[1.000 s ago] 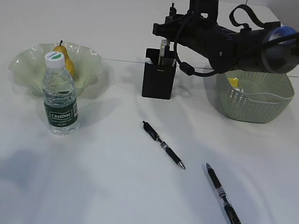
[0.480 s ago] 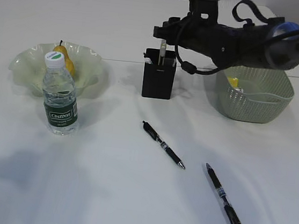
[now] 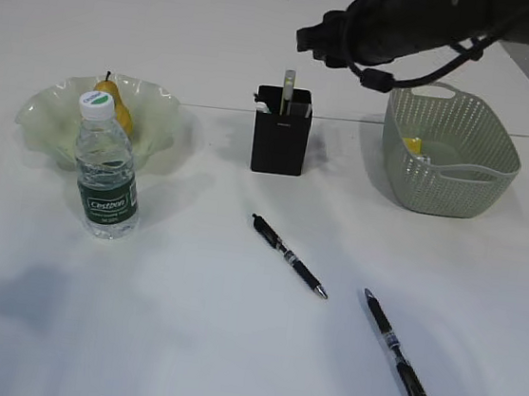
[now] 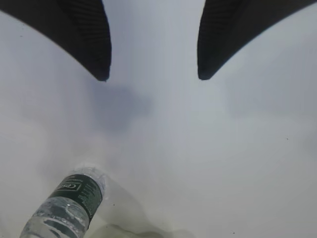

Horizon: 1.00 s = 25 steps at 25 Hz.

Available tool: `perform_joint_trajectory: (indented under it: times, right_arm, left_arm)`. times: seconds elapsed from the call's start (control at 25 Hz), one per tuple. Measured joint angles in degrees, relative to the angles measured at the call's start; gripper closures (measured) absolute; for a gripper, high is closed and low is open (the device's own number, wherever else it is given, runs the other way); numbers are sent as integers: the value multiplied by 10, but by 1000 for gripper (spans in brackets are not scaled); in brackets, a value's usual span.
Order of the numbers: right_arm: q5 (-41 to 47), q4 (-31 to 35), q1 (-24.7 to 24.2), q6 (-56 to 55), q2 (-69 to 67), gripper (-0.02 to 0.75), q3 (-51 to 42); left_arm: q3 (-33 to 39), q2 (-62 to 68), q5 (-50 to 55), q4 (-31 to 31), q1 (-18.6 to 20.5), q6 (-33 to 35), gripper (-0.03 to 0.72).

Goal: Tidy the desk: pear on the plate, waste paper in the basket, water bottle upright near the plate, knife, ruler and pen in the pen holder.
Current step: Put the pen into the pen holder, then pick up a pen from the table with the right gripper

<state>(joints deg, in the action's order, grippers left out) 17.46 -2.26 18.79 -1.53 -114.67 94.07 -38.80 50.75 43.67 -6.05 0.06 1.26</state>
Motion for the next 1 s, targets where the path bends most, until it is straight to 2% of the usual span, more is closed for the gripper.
perform_joint_trajectory:
  times: [0.24, 0.48, 1.0]
  right_arm:
    - [190, 8, 0, 40, 70, 426, 0]
    - [373, 99, 0, 127, 86, 426, 0]
    - [445, 117, 50, 128, 70, 426, 2]
  left_arm:
    - [0, 0, 0, 0, -1, 0, 295]
    - [0, 0, 1, 0, 0, 0, 295]
    - [0, 0, 2, -1, 0, 0, 295]
